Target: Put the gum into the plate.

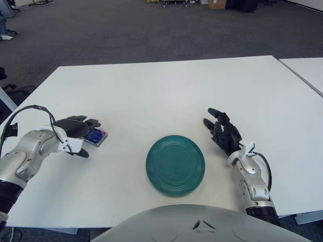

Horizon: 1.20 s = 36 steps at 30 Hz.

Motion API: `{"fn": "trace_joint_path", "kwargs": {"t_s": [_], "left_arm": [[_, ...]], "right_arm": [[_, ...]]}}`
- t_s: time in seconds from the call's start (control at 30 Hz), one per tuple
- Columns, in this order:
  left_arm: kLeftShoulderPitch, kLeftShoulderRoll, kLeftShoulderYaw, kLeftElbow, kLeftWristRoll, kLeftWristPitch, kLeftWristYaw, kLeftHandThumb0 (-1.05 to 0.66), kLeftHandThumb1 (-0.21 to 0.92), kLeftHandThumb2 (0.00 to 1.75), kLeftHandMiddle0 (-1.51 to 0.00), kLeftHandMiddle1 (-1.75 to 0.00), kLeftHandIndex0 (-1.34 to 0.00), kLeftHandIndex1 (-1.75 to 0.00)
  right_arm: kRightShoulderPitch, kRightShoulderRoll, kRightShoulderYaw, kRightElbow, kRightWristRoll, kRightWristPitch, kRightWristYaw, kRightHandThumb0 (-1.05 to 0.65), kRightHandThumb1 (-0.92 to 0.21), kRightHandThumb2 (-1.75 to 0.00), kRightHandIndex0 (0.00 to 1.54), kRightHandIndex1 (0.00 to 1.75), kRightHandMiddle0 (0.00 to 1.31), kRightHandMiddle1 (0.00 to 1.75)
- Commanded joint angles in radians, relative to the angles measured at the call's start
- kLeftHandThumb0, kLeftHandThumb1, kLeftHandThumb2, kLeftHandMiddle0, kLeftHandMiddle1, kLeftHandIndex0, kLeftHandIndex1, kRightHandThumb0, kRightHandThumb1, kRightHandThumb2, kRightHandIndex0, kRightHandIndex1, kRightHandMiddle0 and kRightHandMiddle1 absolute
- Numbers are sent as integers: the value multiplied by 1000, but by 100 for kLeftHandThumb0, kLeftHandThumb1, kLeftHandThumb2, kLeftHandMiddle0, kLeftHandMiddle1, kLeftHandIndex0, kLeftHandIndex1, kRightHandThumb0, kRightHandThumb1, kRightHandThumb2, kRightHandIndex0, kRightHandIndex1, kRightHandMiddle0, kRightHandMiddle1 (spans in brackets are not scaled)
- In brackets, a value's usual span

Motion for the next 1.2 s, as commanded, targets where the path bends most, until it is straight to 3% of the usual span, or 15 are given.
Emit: {"fn": "trace_joint_path", "kwargs": {"t_s": [0.0,0.17,0.5,0.57,0.63,0.67,0.73,1.0,1.17], "left_arm": [[-23,-15,-8,2,12,29,3,-68,82,1,-18,-3,0,-75],[-38,-34,-20,4,2,66,-27,-66,83,2,-21,-3,0,-82],[-53,-67,-39,-20,-17,150,-101,-39,82,3,-32,-7,-6,-89],[-57,-74,-44,-25,-17,164,-109,-36,75,18,-35,-6,-7,-89],[-62,-81,-50,-22,-17,173,-112,-32,54,58,-37,-4,-7,-92],[-64,-85,-54,-22,-16,178,-114,-31,49,69,-39,-4,-7,-92],[-66,-92,-61,-22,-14,186,-113,-29,44,79,-40,-4,-8,-93],[-72,-118,-90,-19,-7,223,-119,-21,38,92,-46,-7,-8,-94],[-72,-130,-112,-15,-9,256,-133,-12,35,101,-50,-20,-8,-96]], "right_arm": [[34,-24,-21,45,10,73,5,-76,-92,-85,20,0,0,55],[36,-30,-27,30,18,99,1,-77,-92,-86,20,0,0,53],[46,-34,-45,30,26,96,-2,-79,-92,-85,21,1,0,54],[47,-37,-51,30,29,97,1,-79,-92,-85,22,1,0,55],[48,-42,-57,30,32,100,5,-78,-92,-85,22,1,0,56],[48,-46,-61,31,34,101,8,-78,-92,-85,22,1,0,57],[49,-55,-68,32,41,100,20,-77,-92,-85,22,1,0,58],[62,-92,-93,35,70,89,71,-76,-92,-86,23,1,0,56],[76,-100,-112,34,91,88,86,-76,-92,-87,23,1,0,53]]}}
